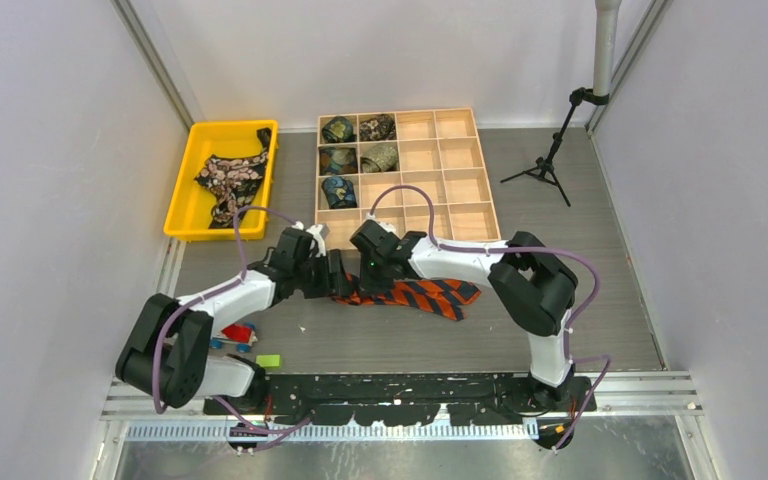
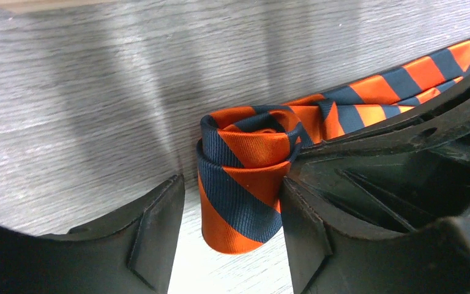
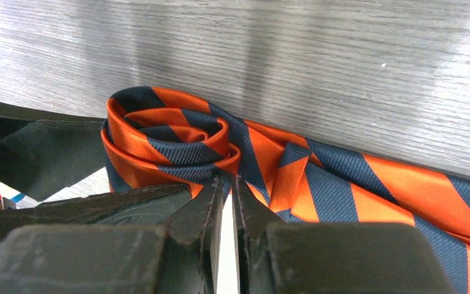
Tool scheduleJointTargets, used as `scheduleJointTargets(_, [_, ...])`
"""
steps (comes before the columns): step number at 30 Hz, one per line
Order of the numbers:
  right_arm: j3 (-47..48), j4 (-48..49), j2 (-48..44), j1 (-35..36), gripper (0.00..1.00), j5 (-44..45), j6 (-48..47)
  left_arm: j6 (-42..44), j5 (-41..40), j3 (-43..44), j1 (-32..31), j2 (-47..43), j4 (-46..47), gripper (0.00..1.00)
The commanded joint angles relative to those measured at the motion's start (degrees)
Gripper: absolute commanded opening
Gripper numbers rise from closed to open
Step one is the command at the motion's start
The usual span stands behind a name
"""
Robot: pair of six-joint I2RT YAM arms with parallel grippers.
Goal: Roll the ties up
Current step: Roll the tie at the center of the board.
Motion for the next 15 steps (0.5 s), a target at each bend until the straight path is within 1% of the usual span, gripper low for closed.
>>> scheduleJointTargets(1, [-0.3,0.8,-1.7,-0.3,0.17,1.6,-0.4,-1.1,4.5,0.2,1.1,2.0,5.1,0.58])
scheduleJointTargets(4, [-0.1,1.1,-1.4,-0.5,0.16,1.2,-0.3,-1.2,5.8,-0.3,1.3,2.6,6.6,0.54])
scheduleJointTargets(9, [0.6,1.1,-1.5,-0.6,0.16,0.9,-0.3,-1.6,6.1,-0.5,1.3,3.0,6.8,0.39])
scheduleJointTargets(12, [1.4,0.4,-2.8,-0.6,0.17,0.8,-0.6,-1.8,5.0,-0.2,1.4,2.1,5.2,0.35])
scheduleJointTargets(15, [2.1,-1.0,-4.6,-0.6,0.17,0.8,-1.2,-1.9,3.1,0.3,1.3,1.0,2.1,0.33])
